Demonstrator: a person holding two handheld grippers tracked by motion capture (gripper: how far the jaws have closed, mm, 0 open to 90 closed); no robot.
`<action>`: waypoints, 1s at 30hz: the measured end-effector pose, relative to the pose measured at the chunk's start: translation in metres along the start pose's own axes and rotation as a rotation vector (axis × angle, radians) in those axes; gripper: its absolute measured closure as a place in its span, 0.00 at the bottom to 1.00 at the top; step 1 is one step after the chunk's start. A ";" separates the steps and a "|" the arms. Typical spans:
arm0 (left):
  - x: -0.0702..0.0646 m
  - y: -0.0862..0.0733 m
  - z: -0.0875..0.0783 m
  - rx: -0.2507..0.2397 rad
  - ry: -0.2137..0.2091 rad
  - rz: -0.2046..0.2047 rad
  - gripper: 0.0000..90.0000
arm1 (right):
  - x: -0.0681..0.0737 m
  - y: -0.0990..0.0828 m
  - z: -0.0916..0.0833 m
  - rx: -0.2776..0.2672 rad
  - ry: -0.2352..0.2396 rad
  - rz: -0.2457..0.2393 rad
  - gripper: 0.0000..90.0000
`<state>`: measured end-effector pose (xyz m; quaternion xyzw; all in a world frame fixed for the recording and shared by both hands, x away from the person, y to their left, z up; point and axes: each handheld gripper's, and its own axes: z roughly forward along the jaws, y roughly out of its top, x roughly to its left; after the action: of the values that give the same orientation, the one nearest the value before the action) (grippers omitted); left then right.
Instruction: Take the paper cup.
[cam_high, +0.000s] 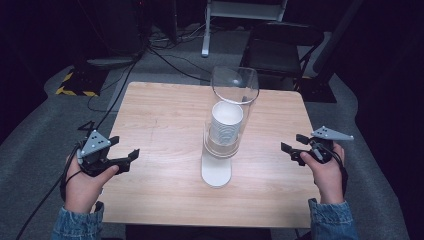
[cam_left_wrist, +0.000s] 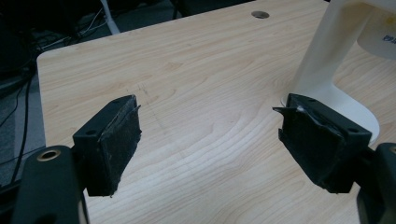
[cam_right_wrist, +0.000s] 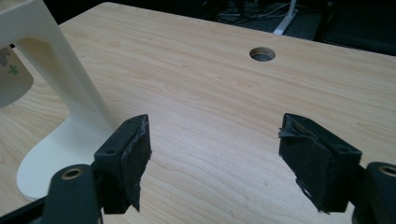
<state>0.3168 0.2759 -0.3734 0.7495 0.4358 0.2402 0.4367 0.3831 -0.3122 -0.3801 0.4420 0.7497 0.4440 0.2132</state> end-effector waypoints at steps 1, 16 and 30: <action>0.000 0.000 0.000 0.004 0.000 -0.003 0.22 | 0.000 0.000 -0.001 -0.002 0.000 0.002 0.29; 0.001 -0.004 0.000 0.015 0.006 -0.007 0.22 | 0.000 0.004 -0.002 -0.013 0.002 -0.003 0.28; -0.006 -0.008 0.001 -0.014 -0.042 -0.012 0.22 | 0.020 0.013 0.013 -0.013 0.061 -0.055 0.24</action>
<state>0.3113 0.2721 -0.3808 0.7487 0.4295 0.2249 0.4521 0.3883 -0.2860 -0.3743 0.4059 0.7649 0.4562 0.2053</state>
